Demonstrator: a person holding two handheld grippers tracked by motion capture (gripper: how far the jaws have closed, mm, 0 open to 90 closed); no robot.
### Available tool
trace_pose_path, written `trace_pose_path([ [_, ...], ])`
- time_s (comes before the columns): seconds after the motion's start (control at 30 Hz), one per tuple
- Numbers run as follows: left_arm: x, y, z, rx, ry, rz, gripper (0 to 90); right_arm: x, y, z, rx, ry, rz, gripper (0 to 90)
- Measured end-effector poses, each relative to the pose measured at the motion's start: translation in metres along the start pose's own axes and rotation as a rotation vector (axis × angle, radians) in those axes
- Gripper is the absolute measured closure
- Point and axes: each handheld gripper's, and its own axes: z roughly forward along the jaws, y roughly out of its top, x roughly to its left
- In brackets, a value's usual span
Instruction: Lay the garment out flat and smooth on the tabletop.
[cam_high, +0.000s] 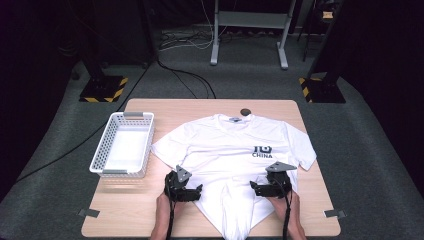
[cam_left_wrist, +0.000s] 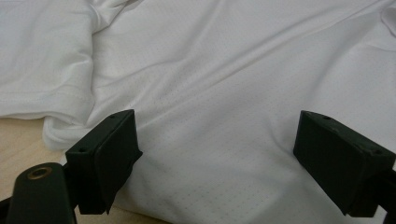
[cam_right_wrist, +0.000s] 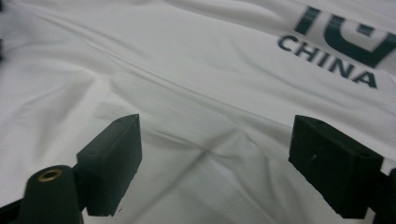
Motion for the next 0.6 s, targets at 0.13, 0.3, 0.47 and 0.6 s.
trace_pose_path([
  [0.13, 0.000, 0.000, 0.001, 0.000, 0.003, -0.003, 13.5, 0.027, 0.010, 0.003, 0.047, 0.052, -0.059, 26.2],
  [0.3, 0.000, 0.000, 0.001, 0.000, 0.002, -0.003, 13.5, 0.042, 0.017, 0.022, 0.076, 0.040, -0.073, 37.7],
  [0.47, 0.000, 0.000, 0.000, 0.000, 0.003, -0.003, 13.5, 0.046, 0.017, 0.032, 0.099, 0.030, -0.058, 43.5],
  [0.6, 0.000, 0.000, 0.000, -0.001, 0.003, -0.004, 13.6, 0.038, 0.012, 0.021, 0.064, 0.018, -0.028, 42.2],
])
